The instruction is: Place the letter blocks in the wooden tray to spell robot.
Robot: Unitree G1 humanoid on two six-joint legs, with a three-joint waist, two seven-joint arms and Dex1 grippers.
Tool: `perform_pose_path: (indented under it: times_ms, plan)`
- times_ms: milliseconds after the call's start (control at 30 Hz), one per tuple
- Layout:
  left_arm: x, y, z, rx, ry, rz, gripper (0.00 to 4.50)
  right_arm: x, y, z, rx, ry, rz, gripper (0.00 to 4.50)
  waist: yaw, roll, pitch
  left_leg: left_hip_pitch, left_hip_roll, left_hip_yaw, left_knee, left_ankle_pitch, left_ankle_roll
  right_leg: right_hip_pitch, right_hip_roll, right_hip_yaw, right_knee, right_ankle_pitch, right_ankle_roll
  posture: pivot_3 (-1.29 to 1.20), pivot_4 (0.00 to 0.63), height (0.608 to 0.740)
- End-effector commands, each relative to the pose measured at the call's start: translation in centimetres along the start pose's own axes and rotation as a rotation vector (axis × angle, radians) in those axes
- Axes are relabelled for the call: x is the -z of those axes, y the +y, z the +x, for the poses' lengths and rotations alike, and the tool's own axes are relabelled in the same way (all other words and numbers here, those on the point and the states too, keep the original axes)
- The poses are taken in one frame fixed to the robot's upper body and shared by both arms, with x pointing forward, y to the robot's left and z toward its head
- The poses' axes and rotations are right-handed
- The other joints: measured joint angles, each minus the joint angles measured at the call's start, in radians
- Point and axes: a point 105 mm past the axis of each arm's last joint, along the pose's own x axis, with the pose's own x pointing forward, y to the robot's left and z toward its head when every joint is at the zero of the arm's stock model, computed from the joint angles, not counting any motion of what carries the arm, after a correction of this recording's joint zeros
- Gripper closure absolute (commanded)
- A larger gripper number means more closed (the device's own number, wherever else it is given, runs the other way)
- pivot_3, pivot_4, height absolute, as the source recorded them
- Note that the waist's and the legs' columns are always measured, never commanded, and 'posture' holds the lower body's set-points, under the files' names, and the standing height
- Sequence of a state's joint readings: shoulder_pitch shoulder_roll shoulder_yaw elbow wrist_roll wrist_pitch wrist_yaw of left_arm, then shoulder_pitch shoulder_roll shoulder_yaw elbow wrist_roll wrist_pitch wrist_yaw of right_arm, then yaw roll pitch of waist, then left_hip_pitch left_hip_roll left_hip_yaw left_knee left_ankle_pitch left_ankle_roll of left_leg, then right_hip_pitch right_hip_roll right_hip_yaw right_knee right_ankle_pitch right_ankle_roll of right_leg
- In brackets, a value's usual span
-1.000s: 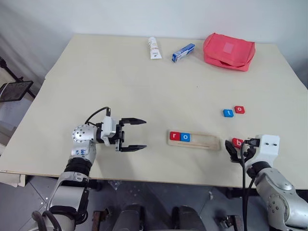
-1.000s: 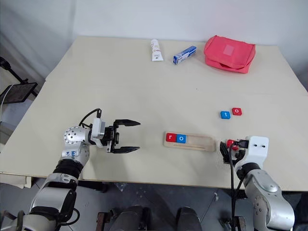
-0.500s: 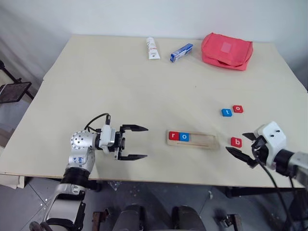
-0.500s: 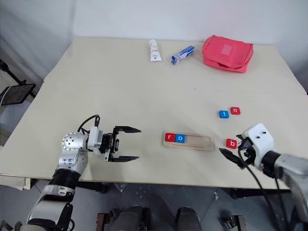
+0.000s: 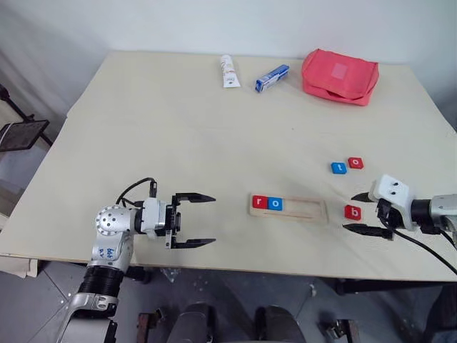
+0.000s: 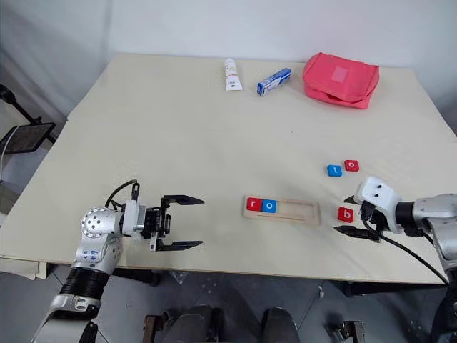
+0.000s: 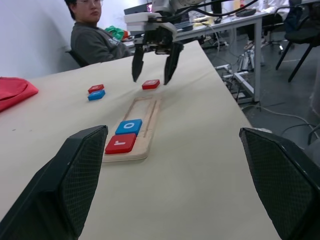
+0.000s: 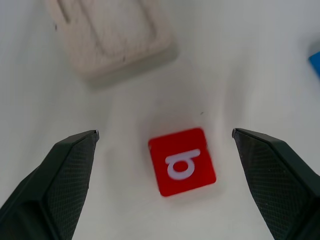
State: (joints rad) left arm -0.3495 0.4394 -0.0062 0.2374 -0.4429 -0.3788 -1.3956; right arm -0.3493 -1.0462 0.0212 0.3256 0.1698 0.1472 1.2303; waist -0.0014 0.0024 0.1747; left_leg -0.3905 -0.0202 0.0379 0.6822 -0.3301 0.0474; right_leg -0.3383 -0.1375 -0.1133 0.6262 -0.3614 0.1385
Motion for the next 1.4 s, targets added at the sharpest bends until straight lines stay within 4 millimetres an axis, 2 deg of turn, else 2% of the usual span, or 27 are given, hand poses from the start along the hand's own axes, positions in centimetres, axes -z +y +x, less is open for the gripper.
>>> perform_pose_path:
  times_ms: [33, 167, 200, 367, 500, 533, 700, 900, 1033, 1233, 1400]
  plan:
    - [-0.8, 0.2, 0.0, -0.021, -0.008, 0.037, 0.0, 0.2, -0.4, -0.1, -0.012, 0.018, -0.027, 0.02, 0.001, 0.0, 0.0, 0.0, 0.0, 0.0, 0.0, 0.0, 0.0, 0.0, 0.0, -0.001, 0.0, 0.0, 0.0, 0.0, 0.15, 0.74]
    - [-0.9, -0.1, 0.2, -0.031, -0.01, 0.037, 0.0, 0.8, -0.5, 0.3, -0.029, 0.041, -0.029, 0.02, 0.001, 0.0, 0.0, 0.0, 0.0, 0.0, 0.0, 0.0, 0.0, 0.001, 0.0, -0.001, 0.0, 0.0, 0.0, 0.0, 0.15, 0.74]
    - [-0.9, -0.1, 0.2, -0.033, -0.009, 0.036, 0.0, 0.8, -0.6, 0.4, -0.029, 0.042, -0.029, 0.19, 0.001, 0.0, 0.0, 0.0, 0.0, 0.0, 0.0, 0.0, 0.0, 0.001, 0.0, -0.001, 0.0, 0.0, 0.0, 0.0, 0.15, 0.74]
    - [-0.8, -0.5, 0.0, -0.038, -0.006, 0.031, 0.0, 1.0, -0.5, 0.6, -0.042, 0.045, -0.024, 1.52, 0.001, 0.0, 0.0, 0.0, 0.0, -0.001, 0.001, 0.0, 0.0, 0.002, 0.0, -0.002, 0.0, 0.0, 0.0, 0.0, 0.15, 0.74]
    - [-0.9, -0.6, -0.1, -0.037, -0.005, 0.027, 0.0, 1.0, -0.5, 0.6, -0.042, 0.047, -0.025, 2.87, 0.001, 0.0, 0.0, 0.001, 0.0, 0.0, 0.002, 0.0, 0.0, 0.004, -0.001, -0.002, -0.001, 0.0, 0.0, 0.0, 0.15, 0.74]
    - [-0.9, -0.6, -0.1, -0.036, -0.005, 0.027, 0.0, 1.0, -0.5, 0.6, -0.042, 0.047, -0.026, 3.03, 0.001, 0.0, 0.0, 0.002, 0.0, 0.0, 0.002, 0.0, 0.0, 0.004, -0.001, -0.002, -0.001, 0.0, 0.0, 0.0, 0.15, 0.74]
    - [-0.9, -0.5, 0.0, -0.029, -0.007, 0.025, 0.0, 0.2, -0.8, 0.4, -0.033, 0.041, -0.036, 3.03, 0.001, 0.0, 0.0, 0.002, 0.0, 0.0, 0.002, 0.0, 0.0, 0.004, -0.001, -0.003, -0.001, 0.0, 0.0, 0.0, 0.15, 0.74]
    - [-0.7, -0.2, -0.1, -0.015, -0.006, 0.022, 0.0, -5.4, -1.5, -0.4, -0.038, -0.041, -0.076, 3.03, -0.001, 0.001, 0.0, 0.001, 0.0, 0.0, 0.002, 0.0, 0.0, 0.002, -0.001, -0.002, -0.001, 0.0, 0.0, 0.0, 0.15, 0.74]
    - [-0.6, 0.0, -0.1, -0.014, -0.007, 0.026, 0.0, -6.6, -1.4, -0.4, -0.041, -0.052, -0.086, 3.03, 0.001, 0.001, 0.0, 0.001, 0.001, 0.0, 0.001, 0.0, -0.001, 0.001, -0.001, -0.003, -0.001, 0.0, 0.0, 0.0, 0.15, 0.74]
    - [-0.5, 0.0, 0.0, -0.017, -0.008, 0.028, 0.0, -9.3, 0.0, 1.1, -0.117, -0.089, -0.135, 3.03, 0.003, 0.001, 0.0, -0.001, -0.001, -0.001, 0.001, 0.0, 0.0, 0.0, -0.003, -0.004, -0.001, 0.0, 0.0, 0.0, 0.15, 0.74]
    - [-0.4, 0.0, 0.1, -0.013, -0.008, 0.028, 0.0, -10.7, 0.9, 2.4, -0.181, -0.094, -0.158, 3.03, 0.0, 0.001, 0.0, -0.001, -0.001, -0.001, 0.001, 0.0, 0.0, 0.0, -0.002, -0.005, 0.0, 0.0, 0.0, 0.0, 0.15, 0.74]
